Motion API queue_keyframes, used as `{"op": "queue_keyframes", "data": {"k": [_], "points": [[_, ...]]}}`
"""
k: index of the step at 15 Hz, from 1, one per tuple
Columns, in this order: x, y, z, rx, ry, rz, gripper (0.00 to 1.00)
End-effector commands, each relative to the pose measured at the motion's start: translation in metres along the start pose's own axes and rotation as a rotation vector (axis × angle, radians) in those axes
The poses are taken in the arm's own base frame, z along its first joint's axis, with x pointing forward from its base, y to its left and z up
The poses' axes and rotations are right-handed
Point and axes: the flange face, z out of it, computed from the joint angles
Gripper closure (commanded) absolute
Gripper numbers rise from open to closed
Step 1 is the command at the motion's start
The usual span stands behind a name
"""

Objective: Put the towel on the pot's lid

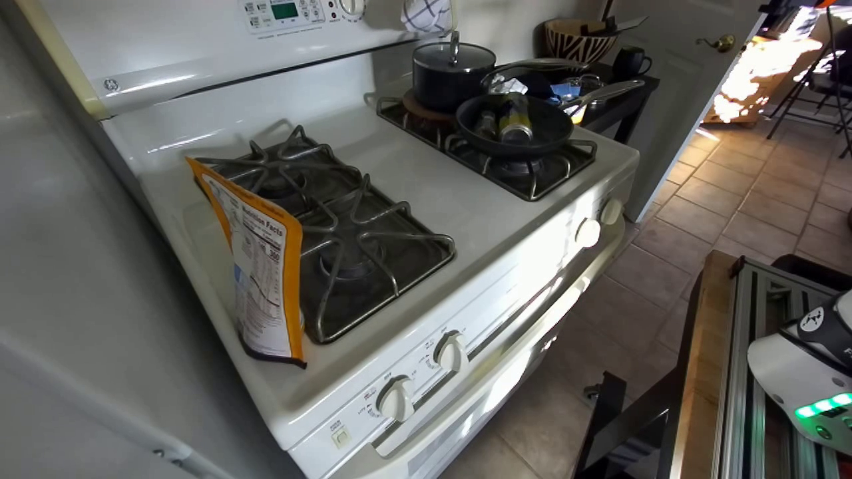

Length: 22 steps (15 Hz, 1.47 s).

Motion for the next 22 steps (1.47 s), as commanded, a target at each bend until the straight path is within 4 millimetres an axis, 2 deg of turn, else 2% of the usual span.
{"op": "queue_keyframes", "data": {"k": [1,6,7,11,16,18,22], "points": [[-0.012,0.002,0.026,0.015,-0.068,0.029,0.99],[-0.039,0.001,0.051,0.020,-0.157,0.055,0.99],[-0.044,0.001,0.051,0.015,-0.162,0.062,0.99],[-0.054,0.006,0.033,-0.036,-0.152,0.095,0.99],[-0.057,0.012,0.014,-0.086,-0.106,0.145,0.99],[-0.058,0.013,0.017,-0.096,-0.092,0.165,0.99],[-0.061,0.014,0.040,-0.108,-0.089,0.216,0.99]]}}
